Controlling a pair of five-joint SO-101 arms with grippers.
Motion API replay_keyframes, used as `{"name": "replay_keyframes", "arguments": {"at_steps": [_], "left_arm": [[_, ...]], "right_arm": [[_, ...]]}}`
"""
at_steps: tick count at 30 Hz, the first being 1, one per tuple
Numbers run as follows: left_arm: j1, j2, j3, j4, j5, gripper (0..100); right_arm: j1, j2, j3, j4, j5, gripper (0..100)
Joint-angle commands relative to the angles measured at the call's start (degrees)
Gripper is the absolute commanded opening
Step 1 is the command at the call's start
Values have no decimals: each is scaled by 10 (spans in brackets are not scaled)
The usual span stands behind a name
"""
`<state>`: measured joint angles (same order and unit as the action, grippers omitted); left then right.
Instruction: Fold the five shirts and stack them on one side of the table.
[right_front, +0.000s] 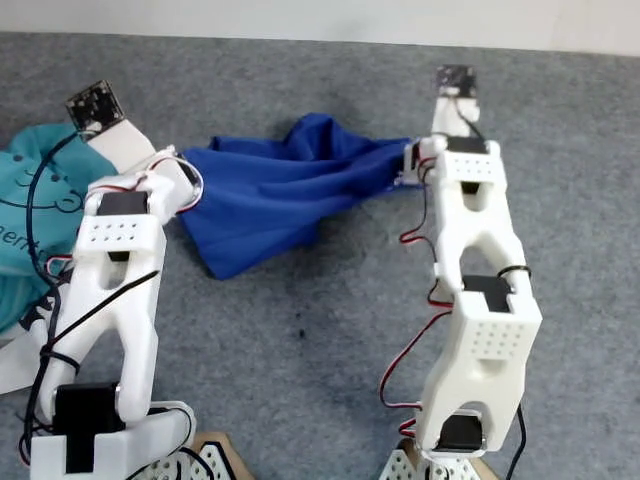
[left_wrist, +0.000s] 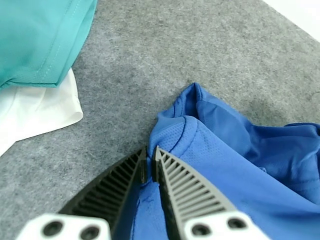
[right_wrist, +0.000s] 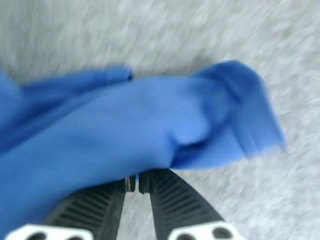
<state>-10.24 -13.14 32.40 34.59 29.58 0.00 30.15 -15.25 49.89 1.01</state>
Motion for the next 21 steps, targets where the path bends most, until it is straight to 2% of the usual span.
{"name": "replay_keyframes", "arguments": {"at_steps": [1, 8, 12, 14, 21], "left_arm": [[-7, -2, 1, -19, 4, 7], [-7, 12, 1, -18, 3, 7], [-7, 51, -6, -24, 3, 7], [-7, 65, -16, -25, 3, 7], [-7, 75, -22, -24, 2, 7]], "right_arm": [[21, 6, -82, 12, -12, 29], [34, 44, -170, 93, -14, 58], [44, 49, -193, 138, -14, 236], [45, 49, -196, 152, -14, 289], [29, 45, -192, 162, -26, 278]]}}
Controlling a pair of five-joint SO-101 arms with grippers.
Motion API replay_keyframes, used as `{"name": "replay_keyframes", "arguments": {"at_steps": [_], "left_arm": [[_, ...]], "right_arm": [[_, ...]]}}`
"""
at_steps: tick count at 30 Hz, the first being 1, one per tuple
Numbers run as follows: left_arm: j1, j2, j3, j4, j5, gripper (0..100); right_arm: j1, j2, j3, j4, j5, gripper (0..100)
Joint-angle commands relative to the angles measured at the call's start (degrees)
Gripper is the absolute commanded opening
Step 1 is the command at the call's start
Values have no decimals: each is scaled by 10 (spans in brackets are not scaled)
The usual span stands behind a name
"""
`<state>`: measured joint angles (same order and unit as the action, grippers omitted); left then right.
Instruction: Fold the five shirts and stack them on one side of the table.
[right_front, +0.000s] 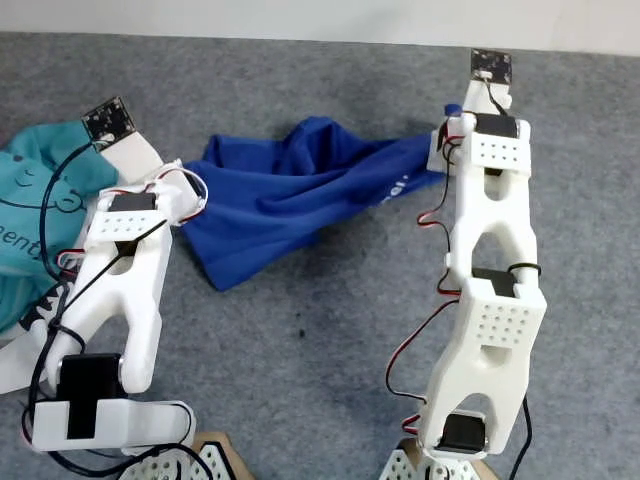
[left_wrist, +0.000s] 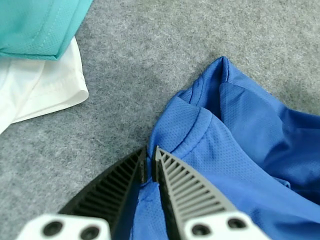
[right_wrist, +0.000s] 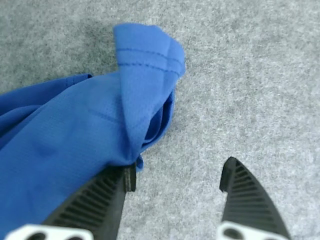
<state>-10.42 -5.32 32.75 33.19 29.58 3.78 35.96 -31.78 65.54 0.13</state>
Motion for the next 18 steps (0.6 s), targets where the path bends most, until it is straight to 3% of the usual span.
{"name": "replay_keyframes", "arguments": {"at_steps": [1, 8, 18], "left_arm": [[-5, -1, -25, -10, 2, 7], [-5, 2, -24, -11, 2, 7], [-5, 2, -23, -10, 2, 7]], "right_arm": [[-12, -12, -29, 13, -31, 278], [-44, -25, -78, 47, -58, 278], [-67, -23, -68, 8, -62, 277]]}}
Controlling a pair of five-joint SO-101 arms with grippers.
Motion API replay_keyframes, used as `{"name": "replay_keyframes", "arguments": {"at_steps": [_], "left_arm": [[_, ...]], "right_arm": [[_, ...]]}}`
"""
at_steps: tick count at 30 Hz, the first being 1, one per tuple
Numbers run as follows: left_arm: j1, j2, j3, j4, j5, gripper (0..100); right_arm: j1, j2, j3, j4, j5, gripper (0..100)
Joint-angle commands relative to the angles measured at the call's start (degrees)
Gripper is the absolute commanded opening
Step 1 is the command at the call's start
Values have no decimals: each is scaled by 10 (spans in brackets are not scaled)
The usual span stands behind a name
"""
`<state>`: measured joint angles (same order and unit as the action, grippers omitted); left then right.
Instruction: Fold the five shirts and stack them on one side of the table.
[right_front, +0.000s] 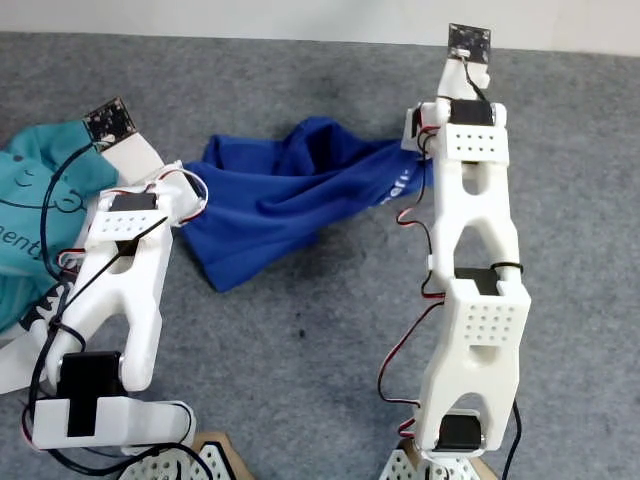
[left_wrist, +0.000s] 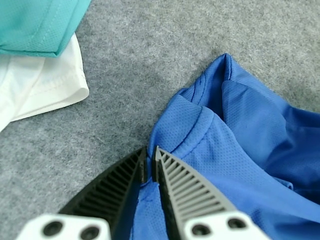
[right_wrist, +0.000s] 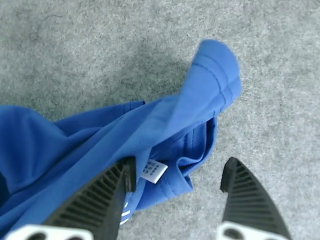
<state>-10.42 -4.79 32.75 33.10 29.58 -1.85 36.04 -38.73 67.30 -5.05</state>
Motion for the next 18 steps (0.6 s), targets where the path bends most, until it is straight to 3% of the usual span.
{"name": "replay_keyframes", "arguments": {"at_steps": [1, 6, 18], "left_arm": [[-5, -3, -23, -9, 2, 7], [-5, -3, -23, -9, 2, 7], [-4, -3, -16, -11, 1, 7]], "right_arm": [[-14, -24, 7, -9, -10, 273], [-19, -23, 36, -29, -8, 197], [-20, -23, 119, -116, -4, 155]]}}
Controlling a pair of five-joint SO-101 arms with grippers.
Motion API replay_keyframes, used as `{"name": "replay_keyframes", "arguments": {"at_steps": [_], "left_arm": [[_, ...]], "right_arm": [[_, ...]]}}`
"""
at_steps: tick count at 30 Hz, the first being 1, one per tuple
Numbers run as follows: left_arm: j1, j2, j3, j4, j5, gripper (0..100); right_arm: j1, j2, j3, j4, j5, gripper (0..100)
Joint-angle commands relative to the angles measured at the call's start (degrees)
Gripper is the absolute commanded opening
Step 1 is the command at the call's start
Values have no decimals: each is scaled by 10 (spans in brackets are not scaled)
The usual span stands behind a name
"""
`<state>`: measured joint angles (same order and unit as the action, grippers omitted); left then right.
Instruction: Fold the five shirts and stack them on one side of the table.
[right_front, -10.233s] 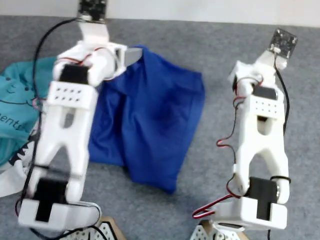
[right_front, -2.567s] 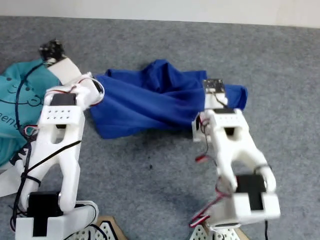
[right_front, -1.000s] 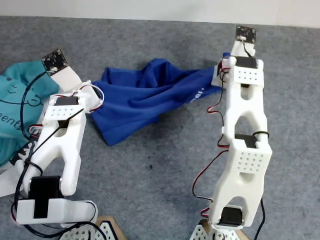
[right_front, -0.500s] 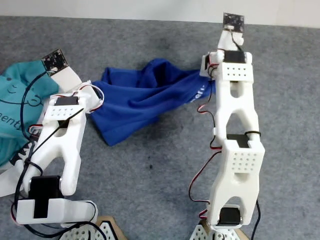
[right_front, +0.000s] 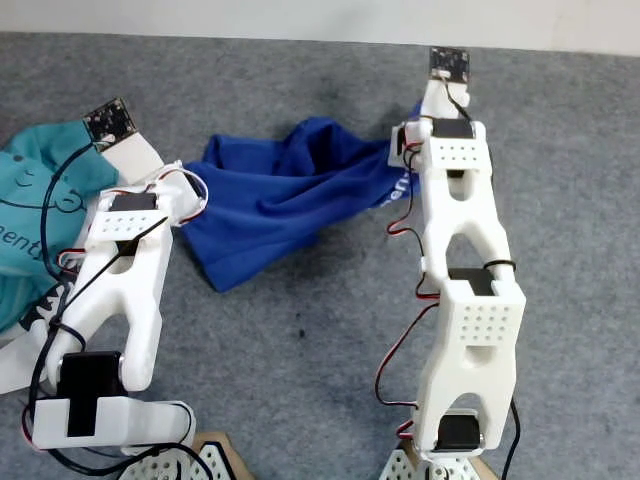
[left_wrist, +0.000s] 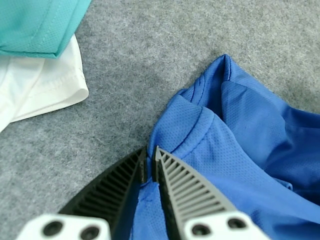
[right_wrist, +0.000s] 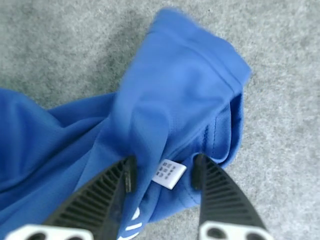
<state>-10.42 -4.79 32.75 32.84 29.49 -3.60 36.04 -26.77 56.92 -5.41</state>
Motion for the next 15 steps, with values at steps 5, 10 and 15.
{"name": "replay_keyframes", "arguments": {"at_steps": [5, 10, 15], "left_arm": [[-4, -3, -15, -9, 2, 7], [-2, -2, -14, -9, 2, 7], [-2, -2, -14, -9, 2, 7]], "right_arm": [[9, -28, -1, -7, -5, 2], [32, -30, -11, 10, -5, 5], [56, -29, -93, 101, -3, 5]]}}
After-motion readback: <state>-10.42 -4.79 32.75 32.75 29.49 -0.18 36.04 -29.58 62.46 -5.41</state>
